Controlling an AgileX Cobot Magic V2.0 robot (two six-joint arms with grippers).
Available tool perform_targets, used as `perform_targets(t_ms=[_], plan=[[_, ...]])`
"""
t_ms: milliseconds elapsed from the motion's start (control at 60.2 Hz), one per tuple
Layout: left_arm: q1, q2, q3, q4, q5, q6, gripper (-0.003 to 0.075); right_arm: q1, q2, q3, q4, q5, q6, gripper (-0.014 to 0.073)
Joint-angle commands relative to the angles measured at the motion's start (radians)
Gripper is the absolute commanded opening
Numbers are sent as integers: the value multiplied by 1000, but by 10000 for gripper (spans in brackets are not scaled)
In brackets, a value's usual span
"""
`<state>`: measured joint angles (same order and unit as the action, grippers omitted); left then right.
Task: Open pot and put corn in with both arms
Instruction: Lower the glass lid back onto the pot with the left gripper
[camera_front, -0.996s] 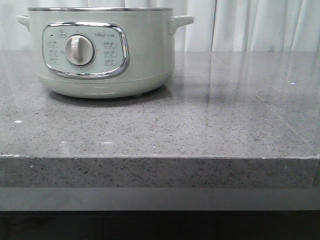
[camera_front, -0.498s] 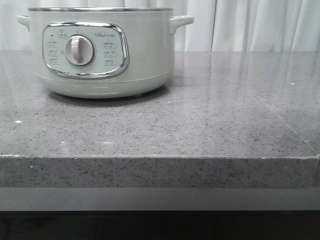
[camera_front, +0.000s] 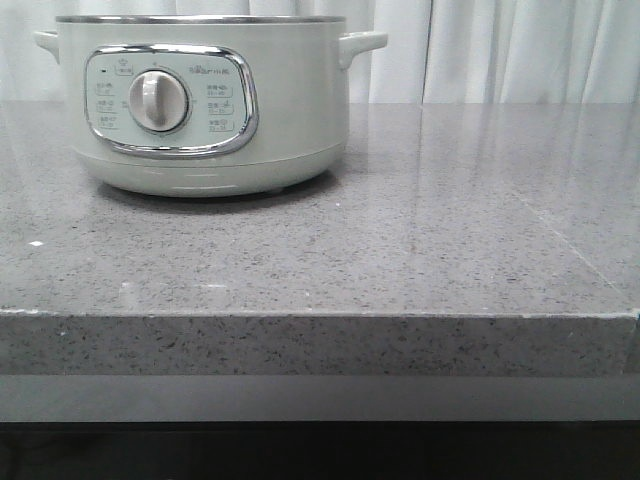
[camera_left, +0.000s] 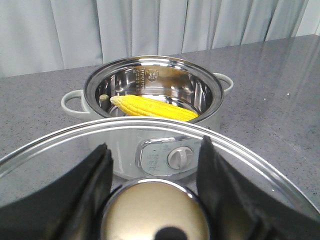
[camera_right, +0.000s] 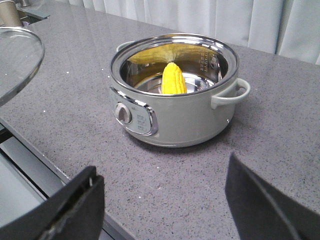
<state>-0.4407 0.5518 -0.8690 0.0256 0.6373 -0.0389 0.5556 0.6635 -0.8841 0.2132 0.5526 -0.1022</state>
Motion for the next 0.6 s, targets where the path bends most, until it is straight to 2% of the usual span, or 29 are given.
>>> perform_targets(t_ms=[0,166,365,581], plan=[[-8,16,-38,-12,-164,-4,237,-6,-4,-22,15,-58,-3,531],[-8,78,-38,-57,-242,-4,237,-6,-4,-22,15,-53,-3,531],[-8,215,-45,-59,-430,-4,237,-6,-4,-22,15,-52,-3,531],[-8,404,-137,-57,-531,-4,237,-6,-4,-22,15,-51,-3,531]])
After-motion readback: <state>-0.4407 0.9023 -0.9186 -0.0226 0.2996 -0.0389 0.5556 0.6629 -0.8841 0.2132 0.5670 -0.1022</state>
